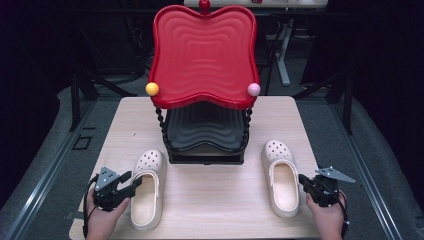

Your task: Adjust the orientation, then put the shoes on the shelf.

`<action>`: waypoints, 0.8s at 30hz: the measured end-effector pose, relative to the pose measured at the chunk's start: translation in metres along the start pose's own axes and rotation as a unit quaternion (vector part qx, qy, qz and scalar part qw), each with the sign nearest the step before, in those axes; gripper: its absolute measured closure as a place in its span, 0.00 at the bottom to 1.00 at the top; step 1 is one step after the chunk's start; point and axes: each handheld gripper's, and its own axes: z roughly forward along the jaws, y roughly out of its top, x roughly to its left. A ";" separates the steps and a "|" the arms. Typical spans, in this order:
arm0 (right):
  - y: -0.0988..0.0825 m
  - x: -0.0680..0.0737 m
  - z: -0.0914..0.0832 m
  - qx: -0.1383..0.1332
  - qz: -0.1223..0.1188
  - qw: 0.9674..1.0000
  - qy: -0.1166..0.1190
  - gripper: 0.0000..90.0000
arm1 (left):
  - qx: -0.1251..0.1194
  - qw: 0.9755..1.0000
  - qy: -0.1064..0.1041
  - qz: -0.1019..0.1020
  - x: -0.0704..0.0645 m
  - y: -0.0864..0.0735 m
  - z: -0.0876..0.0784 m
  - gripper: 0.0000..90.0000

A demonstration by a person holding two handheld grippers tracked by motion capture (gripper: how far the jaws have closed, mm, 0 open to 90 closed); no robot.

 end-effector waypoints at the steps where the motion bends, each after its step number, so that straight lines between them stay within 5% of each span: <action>1: -0.001 -0.002 0.002 0.006 0.006 1.000 0.004 1.00 | 0.000 1.000 0.000 0.000 0.000 0.000 0.000 0.58; 8: 0.000 -0.001 0.002 0.002 -0.002 1.000 -0.005 0.94 | 0.001 1.000 0.001 0.001 0.000 0.000 0.000 0.58; 17: 0.006 0.008 -0.016 -0.056 -0.018 0.998 -0.021 0.86 | -0.001 1.000 0.002 0.003 -0.001 0.000 0.000 0.58; 24: 0.009 0.034 -0.029 -0.095 -0.087 0.991 -0.029 0.77 | -0.001 1.000 0.002 0.003 -0.001 0.000 0.000 0.58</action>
